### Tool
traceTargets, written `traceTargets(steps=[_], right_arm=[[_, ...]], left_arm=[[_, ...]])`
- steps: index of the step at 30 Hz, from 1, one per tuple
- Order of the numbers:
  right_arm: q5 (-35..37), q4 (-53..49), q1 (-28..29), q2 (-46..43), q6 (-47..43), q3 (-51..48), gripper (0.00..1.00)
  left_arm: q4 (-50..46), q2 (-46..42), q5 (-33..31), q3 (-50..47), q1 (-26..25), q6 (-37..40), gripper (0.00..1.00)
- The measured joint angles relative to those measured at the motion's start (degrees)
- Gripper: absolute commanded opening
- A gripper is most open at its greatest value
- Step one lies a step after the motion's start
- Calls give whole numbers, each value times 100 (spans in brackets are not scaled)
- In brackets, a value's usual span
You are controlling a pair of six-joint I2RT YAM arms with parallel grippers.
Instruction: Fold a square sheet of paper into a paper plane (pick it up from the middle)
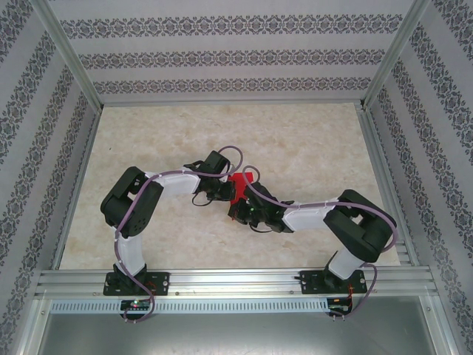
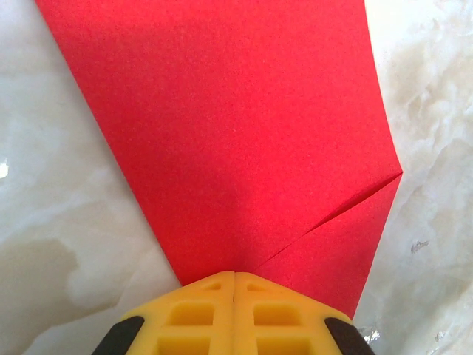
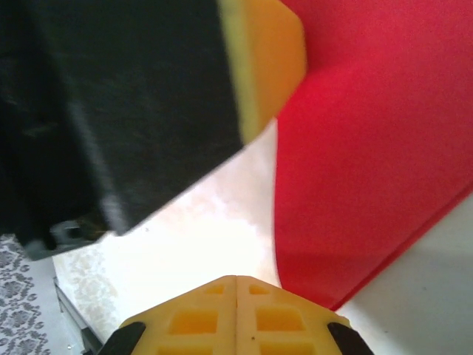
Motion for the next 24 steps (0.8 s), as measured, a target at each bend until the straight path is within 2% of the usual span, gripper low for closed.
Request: traceTargets(steps=[6, 13, 18, 24], right_arm=[[-59, -17, 22, 289, 4, 11, 4], [-70, -149, 15, 127, -26, 35, 5], [-13, -271, -240, -584, -157, -46, 5], [9, -411, -664, -647, -302, -170, 4]], left_arm=[[0, 0, 0, 0, -2, 0, 0], [-2, -2, 0, 4, 0, 0, 0], [-4, -2, 0, 11, -2, 0, 0], [-4, 0, 0, 15, -2, 0, 0]])
